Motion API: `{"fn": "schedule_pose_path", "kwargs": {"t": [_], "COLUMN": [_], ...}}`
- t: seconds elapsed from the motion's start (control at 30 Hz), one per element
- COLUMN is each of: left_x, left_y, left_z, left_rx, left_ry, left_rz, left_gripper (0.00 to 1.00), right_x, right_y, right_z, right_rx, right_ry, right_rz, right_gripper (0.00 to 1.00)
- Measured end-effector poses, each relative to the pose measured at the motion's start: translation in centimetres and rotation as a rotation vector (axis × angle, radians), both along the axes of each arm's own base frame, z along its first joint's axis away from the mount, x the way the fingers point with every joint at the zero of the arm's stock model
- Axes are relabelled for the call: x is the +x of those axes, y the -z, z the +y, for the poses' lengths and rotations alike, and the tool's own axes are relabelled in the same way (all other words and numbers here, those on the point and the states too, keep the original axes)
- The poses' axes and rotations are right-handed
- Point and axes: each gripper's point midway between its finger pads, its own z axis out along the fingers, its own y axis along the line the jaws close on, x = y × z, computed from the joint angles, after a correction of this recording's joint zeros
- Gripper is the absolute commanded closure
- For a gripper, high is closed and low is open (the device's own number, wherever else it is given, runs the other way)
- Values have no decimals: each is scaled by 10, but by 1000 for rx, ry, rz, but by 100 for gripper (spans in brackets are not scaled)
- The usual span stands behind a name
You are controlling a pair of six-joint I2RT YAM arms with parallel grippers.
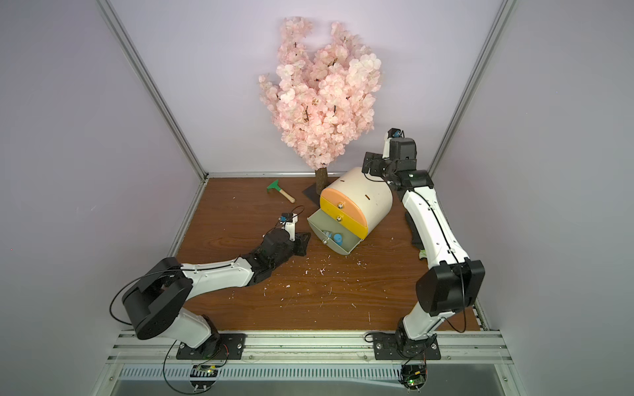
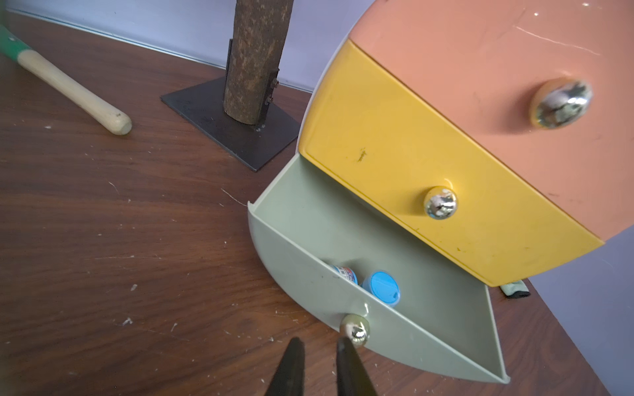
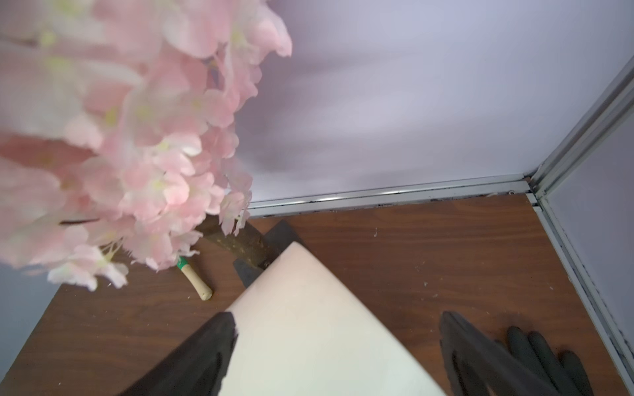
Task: Put the paint cans in the drawer according to color
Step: Close the drawer of the storage box.
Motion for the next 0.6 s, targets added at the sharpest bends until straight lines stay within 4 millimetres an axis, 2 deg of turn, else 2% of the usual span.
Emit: {"fn": "schedule_pose_path", "kwargs": {"t": [0.13,0.3,0.4,0.6], "left_x": [3,6,9,14], "left_y": [16,27,30,33], "left_z": [-5,-8,-12,-24], "left_rx": [2,10,13,14], "left_ry": [6,6,7,18], "left_rz": [11,20,22,19], "left_gripper": [83,84,85,85], "right_x": [30,53,57,47], "right_y": [12,32,48,85], "right_z": [0,1,5,14], "right_rx": [-15,-29,-20,-3], "right_ry": [-8,-23,-50,-104], "right_rz": [31,91,136,235], "right_gripper": [1,2,3,3]}}
